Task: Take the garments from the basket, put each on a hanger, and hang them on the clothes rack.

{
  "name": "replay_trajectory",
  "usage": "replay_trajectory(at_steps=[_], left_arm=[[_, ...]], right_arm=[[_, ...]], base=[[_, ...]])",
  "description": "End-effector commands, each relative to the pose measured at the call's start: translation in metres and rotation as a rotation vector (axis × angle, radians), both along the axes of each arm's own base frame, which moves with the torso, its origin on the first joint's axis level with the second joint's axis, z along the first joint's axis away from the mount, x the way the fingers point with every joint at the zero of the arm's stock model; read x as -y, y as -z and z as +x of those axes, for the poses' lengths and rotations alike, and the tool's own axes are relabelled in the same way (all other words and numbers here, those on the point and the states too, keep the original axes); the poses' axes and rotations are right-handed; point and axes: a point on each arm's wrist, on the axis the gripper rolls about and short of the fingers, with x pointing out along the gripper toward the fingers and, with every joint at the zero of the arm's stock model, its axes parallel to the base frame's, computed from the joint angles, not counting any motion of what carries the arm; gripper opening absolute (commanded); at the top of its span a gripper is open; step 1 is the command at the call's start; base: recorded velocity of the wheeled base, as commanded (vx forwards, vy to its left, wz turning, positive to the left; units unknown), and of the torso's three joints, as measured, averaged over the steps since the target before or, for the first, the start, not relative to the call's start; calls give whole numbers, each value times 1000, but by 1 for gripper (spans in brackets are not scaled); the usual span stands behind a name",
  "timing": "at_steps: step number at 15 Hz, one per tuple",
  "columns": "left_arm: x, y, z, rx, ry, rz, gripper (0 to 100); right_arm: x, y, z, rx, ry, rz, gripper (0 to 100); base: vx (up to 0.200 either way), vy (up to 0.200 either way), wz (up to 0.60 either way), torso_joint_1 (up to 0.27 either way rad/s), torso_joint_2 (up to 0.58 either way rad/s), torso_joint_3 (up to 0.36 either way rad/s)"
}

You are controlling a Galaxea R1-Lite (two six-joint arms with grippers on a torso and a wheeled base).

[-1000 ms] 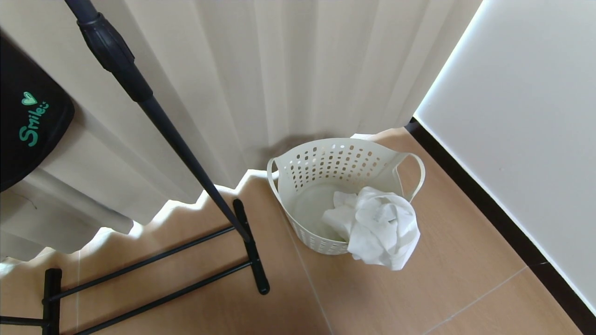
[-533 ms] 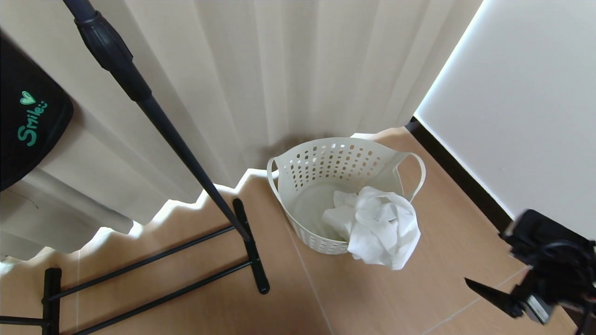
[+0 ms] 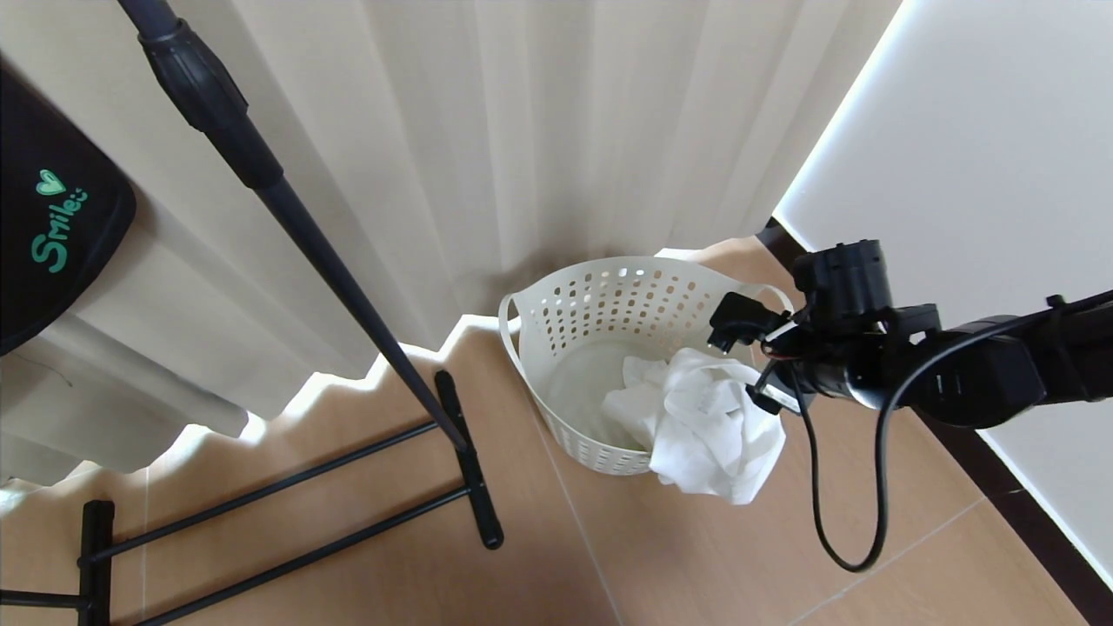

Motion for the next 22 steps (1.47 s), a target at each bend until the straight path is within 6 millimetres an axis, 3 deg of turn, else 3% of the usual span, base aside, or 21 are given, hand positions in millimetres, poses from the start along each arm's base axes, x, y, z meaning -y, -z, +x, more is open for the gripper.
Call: replay_trajectory(at_steps=[1, 11, 17, 22], left_arm=[[0, 0, 0, 1, 0, 0, 100], [0, 0, 0, 1, 0, 0, 100], [0, 0, 0, 1, 0, 0, 100], [0, 0, 0, 1, 0, 0, 100]], right_arm=[[-8, 26, 22, -34, 3, -12, 100], [-28, 65, 77, 24, 45, 64, 100], [-26, 70, 87, 31, 60, 65, 100], [-27, 73, 108, 71, 80, 74, 100]], base=[[0, 0, 0, 0, 0, 0], [0, 0, 0, 0, 0, 0], [0, 0, 0, 0, 0, 0], [0, 0, 0, 0, 0, 0]])
